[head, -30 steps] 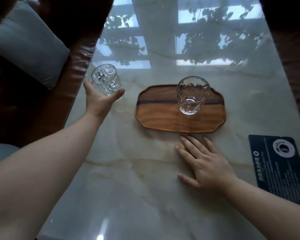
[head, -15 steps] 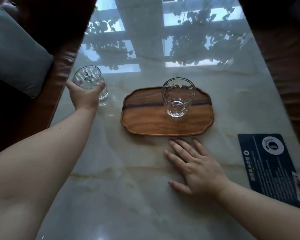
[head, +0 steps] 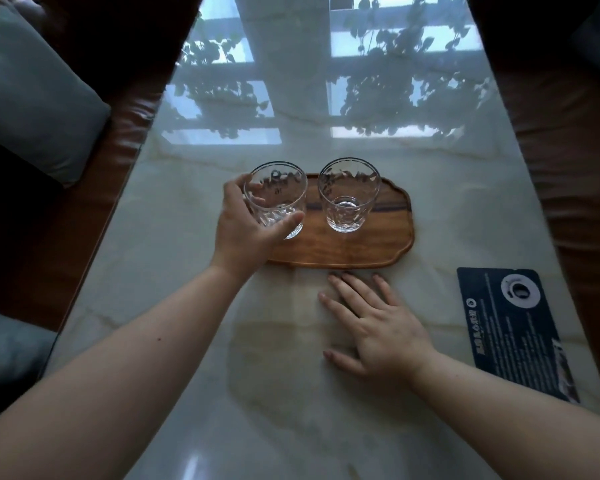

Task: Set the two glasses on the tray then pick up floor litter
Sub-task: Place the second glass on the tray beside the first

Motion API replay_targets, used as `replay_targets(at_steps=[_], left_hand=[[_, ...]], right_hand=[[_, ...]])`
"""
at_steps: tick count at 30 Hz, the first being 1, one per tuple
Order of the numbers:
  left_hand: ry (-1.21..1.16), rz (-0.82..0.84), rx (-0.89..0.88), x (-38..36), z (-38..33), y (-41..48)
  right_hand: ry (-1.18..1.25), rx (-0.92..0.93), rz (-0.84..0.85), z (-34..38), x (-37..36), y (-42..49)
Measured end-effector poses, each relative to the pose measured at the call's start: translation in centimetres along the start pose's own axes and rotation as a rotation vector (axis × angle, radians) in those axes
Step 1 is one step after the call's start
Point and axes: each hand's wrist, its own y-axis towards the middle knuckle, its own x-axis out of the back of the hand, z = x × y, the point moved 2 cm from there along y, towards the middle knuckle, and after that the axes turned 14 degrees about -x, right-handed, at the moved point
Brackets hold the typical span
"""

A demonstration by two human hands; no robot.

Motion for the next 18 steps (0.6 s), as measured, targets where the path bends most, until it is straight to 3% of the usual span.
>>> replay_targets(at_steps=[13, 18], left_hand=[[0.019, 0.08, 0.074, -2.1, 0.6, -0.1], [0.29, 0.225, 0.021, 0.9, -2.1, -2.8]], right_hand=[[0.011, 0.016, -0.061, -0.4, -0.5, 0.1], [0.012, 0.009, -0.034, -0.3, -0.2, 0.0]])
